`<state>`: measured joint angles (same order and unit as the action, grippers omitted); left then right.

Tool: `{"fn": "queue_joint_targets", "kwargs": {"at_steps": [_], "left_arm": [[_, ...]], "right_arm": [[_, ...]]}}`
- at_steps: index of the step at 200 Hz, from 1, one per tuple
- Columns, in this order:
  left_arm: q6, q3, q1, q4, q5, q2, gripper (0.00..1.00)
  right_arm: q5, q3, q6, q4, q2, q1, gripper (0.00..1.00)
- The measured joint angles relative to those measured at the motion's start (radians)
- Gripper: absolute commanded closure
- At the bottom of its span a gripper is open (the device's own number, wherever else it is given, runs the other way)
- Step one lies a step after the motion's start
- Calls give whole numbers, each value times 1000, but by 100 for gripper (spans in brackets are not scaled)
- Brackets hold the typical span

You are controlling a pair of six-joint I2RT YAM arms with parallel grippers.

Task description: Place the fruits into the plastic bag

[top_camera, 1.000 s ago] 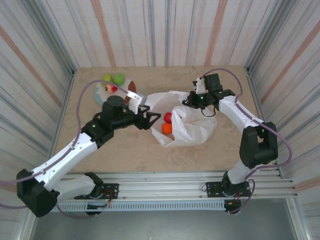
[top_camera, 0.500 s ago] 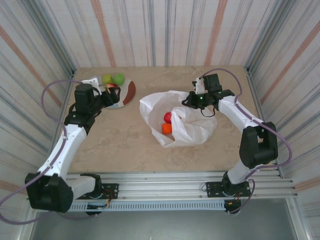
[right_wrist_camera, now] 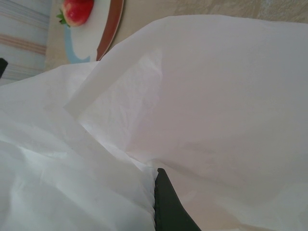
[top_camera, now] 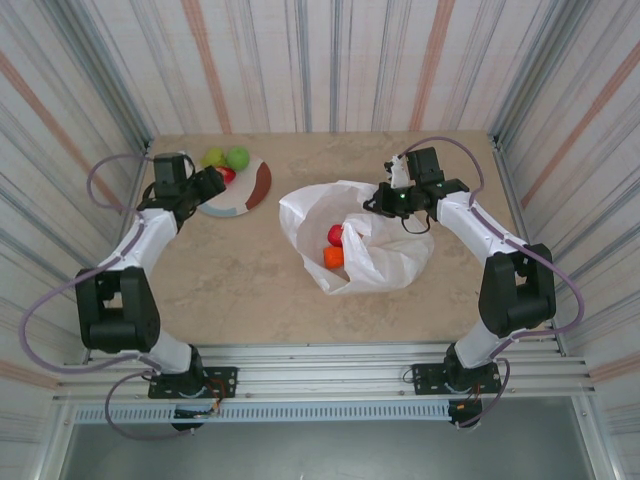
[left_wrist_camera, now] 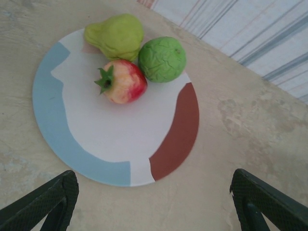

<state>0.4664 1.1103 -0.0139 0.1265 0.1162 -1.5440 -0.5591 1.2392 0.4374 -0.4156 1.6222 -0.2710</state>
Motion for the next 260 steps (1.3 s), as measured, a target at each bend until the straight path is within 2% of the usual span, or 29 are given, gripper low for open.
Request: {"fn": "queue_joint_targets", "kwargs": {"at_steps": [61,156,194,260], "left_arm": [[-51,206,-13,45,-41,-240,12],[-155,579,-15,216,-85,-624,11],[-179,692,-18,282,-75,-718,13],[-193,824,-18,375,-38,-776,15]], "right_arm": [[-11,0,0,4,0,0,100],[-11,0,0,3,0,0,100],[-11,0,0,3,0,0,100],[-11,1,0,-5,0,-4,100]]}}
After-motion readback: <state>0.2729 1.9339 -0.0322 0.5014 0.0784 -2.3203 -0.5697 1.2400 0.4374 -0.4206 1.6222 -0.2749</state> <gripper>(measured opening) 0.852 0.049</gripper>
